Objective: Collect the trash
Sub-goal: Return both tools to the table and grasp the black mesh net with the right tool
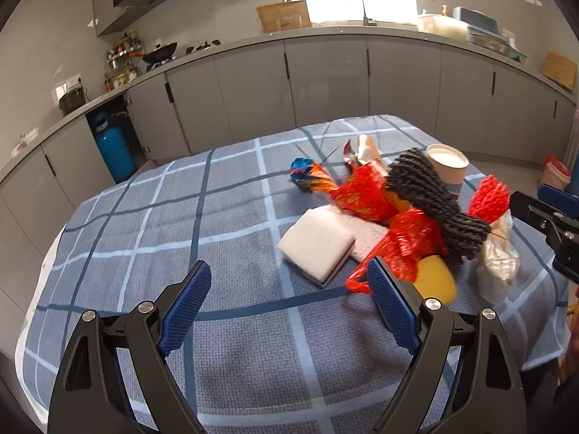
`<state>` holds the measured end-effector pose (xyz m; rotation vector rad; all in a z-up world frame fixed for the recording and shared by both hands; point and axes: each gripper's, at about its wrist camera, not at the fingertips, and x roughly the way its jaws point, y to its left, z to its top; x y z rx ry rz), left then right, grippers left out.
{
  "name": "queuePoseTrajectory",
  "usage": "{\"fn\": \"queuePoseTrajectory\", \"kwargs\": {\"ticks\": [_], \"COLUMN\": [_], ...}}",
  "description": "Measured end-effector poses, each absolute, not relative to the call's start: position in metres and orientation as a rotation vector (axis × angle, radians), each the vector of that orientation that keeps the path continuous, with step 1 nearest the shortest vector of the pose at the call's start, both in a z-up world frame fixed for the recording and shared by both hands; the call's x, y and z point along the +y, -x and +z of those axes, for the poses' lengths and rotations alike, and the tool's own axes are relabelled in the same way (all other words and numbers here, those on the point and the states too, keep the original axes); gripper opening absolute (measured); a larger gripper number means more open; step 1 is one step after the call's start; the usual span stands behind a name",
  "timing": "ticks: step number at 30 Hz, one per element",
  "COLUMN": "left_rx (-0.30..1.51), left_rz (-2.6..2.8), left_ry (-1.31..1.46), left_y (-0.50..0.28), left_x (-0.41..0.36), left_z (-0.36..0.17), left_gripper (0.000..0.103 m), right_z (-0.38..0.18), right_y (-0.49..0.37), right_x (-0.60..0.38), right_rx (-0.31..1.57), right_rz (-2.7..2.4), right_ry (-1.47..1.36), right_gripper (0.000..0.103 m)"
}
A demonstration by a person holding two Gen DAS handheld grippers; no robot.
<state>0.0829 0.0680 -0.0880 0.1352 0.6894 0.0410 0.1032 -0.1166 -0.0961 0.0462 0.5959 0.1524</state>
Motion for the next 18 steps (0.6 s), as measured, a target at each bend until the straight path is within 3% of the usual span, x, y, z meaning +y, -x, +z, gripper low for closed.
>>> {"fn": "queuePoseTrajectory", "kwargs": {"ticks": [5, 9, 12, 18], "left_rx": [0.701, 0.699, 0.705, 0.708], "left_rz": [0.039, 0.026, 0.034, 0.024], "left_ry": [-0.102, -0.093, -0.083, -0.066], "left_y": [-0.086, -0.087, -0.09, -0.089], "left_x": [0.077, 0.076, 0.079, 0.077], "left_z": [-0.092, -0.093, -0.096, -0.095], "left_gripper": [0.087, 0.087, 0.087, 0.087], "right_z": [-0.109, -0.125, -0.133, -0.113], "right_y": [-0.127, -0.143, -0.14, -0.121], "right_x": [-0.087, -0.077, -0.077, -0.084], "right_rx": [0.631, 0.708, 0.728, 0.637], "right_rz": [0.215, 0.244, 0.256, 0.277], "right_ry": [-0.009, 0.012, 0.023, -0.014], "right_gripper": [0.068, 0.048, 0.022, 0.02]}}
